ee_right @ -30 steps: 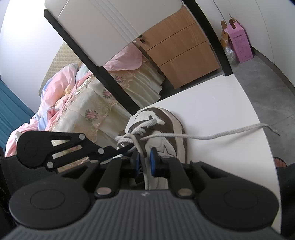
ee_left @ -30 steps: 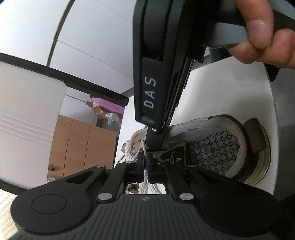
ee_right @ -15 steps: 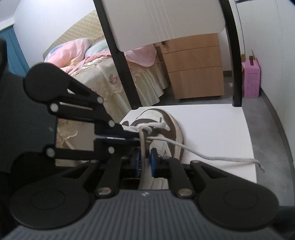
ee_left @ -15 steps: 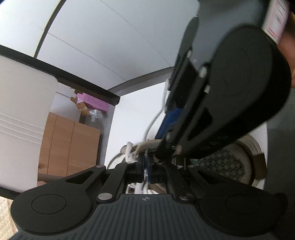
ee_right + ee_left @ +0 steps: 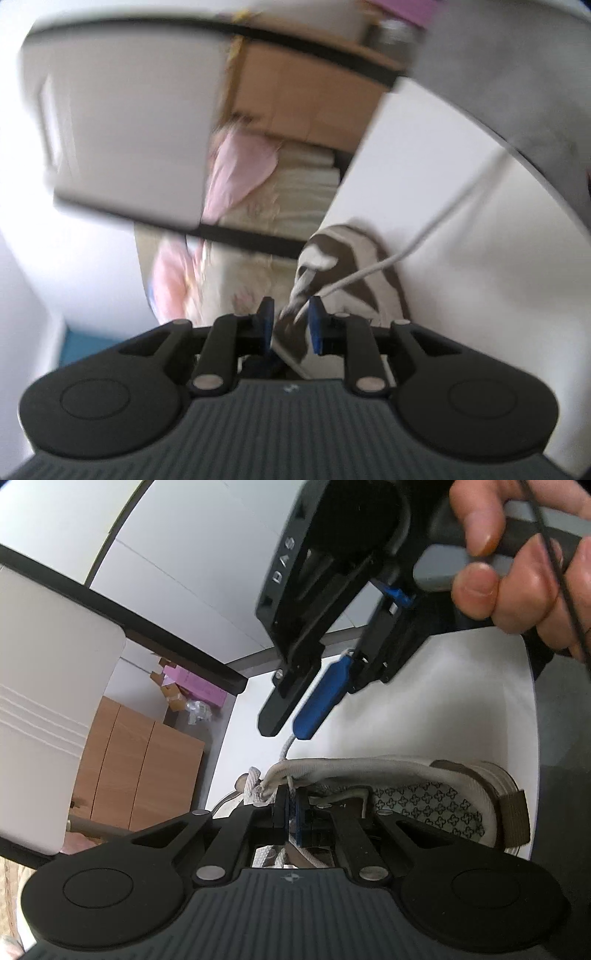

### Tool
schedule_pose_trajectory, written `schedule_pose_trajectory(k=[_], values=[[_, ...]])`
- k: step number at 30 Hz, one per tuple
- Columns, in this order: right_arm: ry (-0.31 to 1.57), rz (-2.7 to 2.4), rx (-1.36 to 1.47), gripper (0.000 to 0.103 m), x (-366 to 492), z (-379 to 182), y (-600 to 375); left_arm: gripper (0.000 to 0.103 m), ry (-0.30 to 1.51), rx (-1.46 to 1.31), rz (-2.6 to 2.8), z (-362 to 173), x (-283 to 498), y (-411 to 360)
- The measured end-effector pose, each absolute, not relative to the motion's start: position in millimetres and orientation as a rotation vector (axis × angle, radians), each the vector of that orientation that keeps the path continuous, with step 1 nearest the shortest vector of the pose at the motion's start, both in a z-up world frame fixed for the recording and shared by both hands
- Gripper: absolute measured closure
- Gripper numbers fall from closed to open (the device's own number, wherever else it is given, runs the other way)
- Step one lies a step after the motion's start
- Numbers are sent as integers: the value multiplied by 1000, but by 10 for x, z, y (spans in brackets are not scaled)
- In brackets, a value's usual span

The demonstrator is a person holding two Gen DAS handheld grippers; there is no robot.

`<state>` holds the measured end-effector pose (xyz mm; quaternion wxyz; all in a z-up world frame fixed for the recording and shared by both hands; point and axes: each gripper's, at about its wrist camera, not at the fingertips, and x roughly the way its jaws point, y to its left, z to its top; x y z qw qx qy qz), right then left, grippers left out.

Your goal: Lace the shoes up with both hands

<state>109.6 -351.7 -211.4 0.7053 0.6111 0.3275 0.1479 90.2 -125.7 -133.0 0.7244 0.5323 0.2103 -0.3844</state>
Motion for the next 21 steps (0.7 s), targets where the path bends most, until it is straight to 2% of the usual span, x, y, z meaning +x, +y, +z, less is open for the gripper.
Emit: schedule_pose_trajectory(k=[7, 11, 14, 15, 16, 17, 18, 21], values=[[762, 366, 1397, 81, 1174, -2154, -3382, 99, 517, 1087, -837, -1213, 942, -1266], [759, 364, 1417, 100, 1179, -2172, -3343, 96, 510, 1086, -818, -1259, 1027, -1302], [767, 350, 1379, 101, 1175, -2123, -3323, 96, 505, 1061, -776, -1395, 1204, -1361], [771, 348, 1382, 101, 1176, -2127, -3316, 90, 495, 1051, -759, -1415, 1197, -1359], [766, 341, 1383, 101, 1157, -2118, -3327, 77, 491, 1050, -740, -1436, 1184, -1358], [754, 326, 1384, 101, 1139, -2109, -3337, 68, 488, 1048, -721, -1457, 1170, -1358], [735, 302, 1382, 101, 1114, -2097, -3358, 64, 499, 1024, -703, -1467, 1189, -1352], [705, 213, 1346, 101, 1070, -2055, -3432, 64, 536, 946, -648, -1491, 1256, -1322]])
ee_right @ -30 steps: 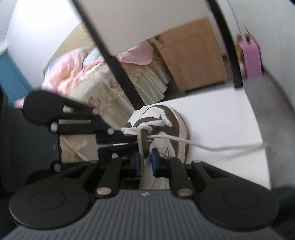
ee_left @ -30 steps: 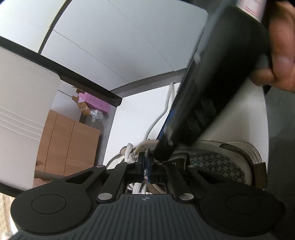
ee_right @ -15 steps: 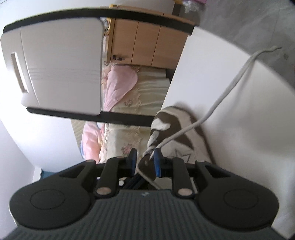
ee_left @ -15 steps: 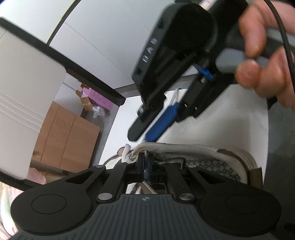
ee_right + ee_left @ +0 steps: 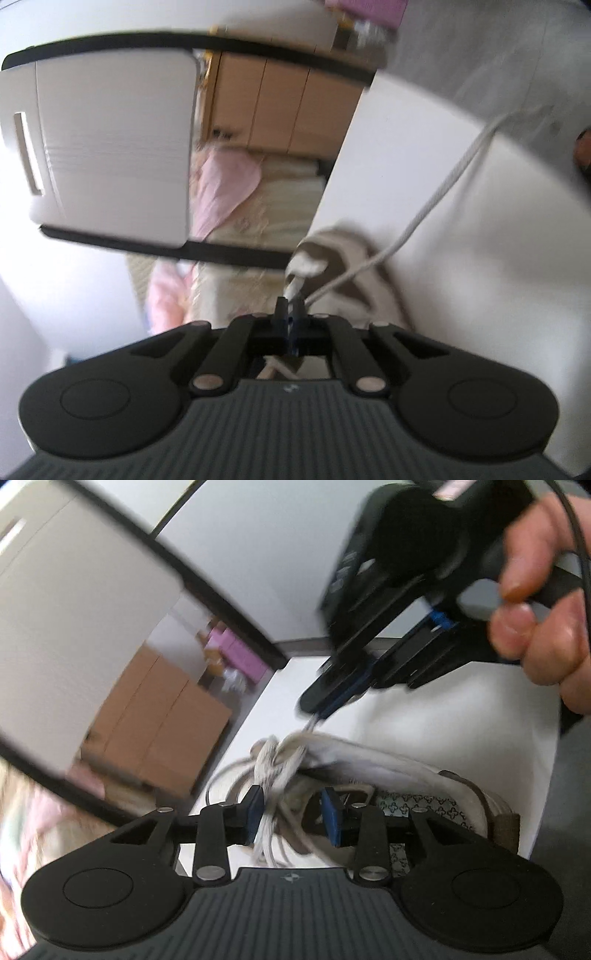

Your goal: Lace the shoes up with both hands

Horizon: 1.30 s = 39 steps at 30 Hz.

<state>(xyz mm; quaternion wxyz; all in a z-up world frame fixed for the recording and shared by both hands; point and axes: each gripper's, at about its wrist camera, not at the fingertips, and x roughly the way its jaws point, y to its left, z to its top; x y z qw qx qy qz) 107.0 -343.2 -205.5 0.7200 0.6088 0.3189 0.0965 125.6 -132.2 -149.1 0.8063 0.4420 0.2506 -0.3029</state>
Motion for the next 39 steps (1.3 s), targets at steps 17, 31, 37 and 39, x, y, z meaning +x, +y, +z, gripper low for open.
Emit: schedule_pose_trajectory(k=[17, 31, 37, 39], values=[[521, -218, 1204, 100, 652, -1992, -4275, 64, 559, 717, -437, -1316, 824, -1103], [638, 128, 1010, 66, 784, -1722, -3631, 64, 579, 449, -281, -1207, 683, -954], [705, 298, 867, 66, 903, -1624, -3124, 70, 565, 440, -270, -1276, 641, -906], [728, 302, 824, 66, 926, -1614, -3025, 74, 573, 426, -287, -1264, 642, -889]])
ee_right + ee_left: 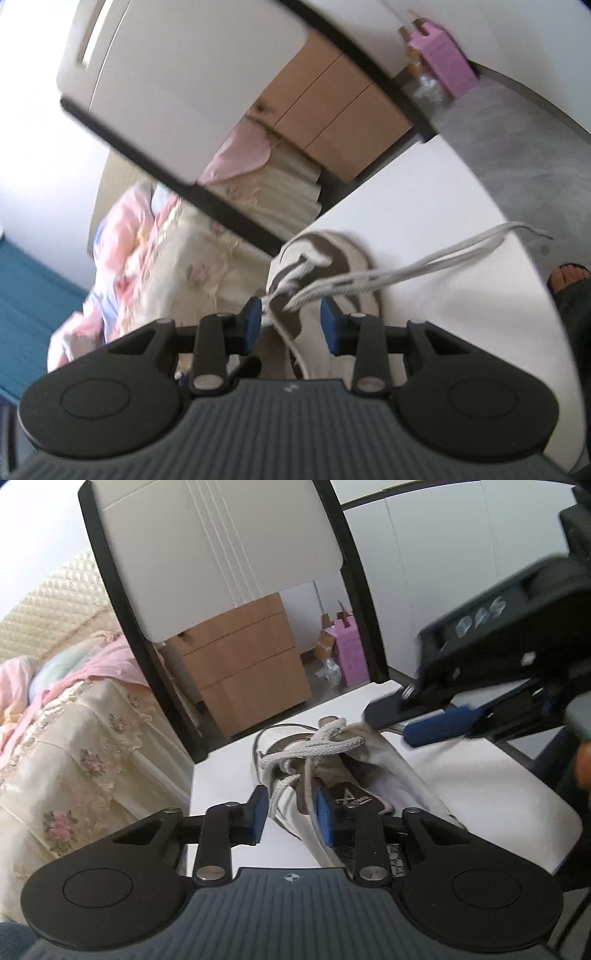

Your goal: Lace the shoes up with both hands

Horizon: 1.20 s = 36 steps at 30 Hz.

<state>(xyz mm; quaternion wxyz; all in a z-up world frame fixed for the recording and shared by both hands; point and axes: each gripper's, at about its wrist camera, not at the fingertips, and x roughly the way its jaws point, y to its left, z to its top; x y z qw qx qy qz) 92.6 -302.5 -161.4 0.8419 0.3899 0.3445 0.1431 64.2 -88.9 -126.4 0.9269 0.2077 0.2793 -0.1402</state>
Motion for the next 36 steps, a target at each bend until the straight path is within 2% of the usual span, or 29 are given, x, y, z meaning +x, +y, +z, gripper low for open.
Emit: schedule_pose_trajectory(k=[1, 2, 4, 5, 10, 13, 16, 18, 23, 29, 32, 36], values=[[731, 306, 800, 66, 930, -1613, -2991, 75, 574, 418, -290, -1257, 640, -880], [731, 310, 776, 75, 932, -1611, -2959, 76, 579, 411, -292, -1259, 648, -871], [723, 312, 722, 84, 939, -1593, -2903, 92, 588, 395, -294, -1263, 664, -852], [711, 316, 700, 86, 939, -1582, -2869, 92, 591, 389, -286, -1263, 677, -843], [710, 332, 705, 86, 1003, -1602, -2719, 93, 609, 333, -249, -1243, 756, -745], [716, 324, 750, 83, 1002, -1607, -2744, 92, 617, 322, -253, -1218, 770, -699], [682, 343, 924, 82, 948, -1664, -2939, 92, 618, 321, -257, -1202, 765, -706], [677, 359, 1083, 74, 951, -1778, -3080, 92, 605, 321, -253, -1201, 756, -717], [708, 269, 1272, 74, 1005, -2023, -3233, 91, 563, 336, -246, -1204, 745, -768], [727, 226, 1267, 74, 1142, -2115, -3167, 92, 536, 393, -231, -1257, 745, -856], [699, 225, 1205, 92, 1170, -2084, -3071, 93, 544, 386, -224, -1270, 750, -852], [666, 197, 1100, 99, 1123, -1962, -3053, 93, 557, 419, -206, -1300, 731, -891]])
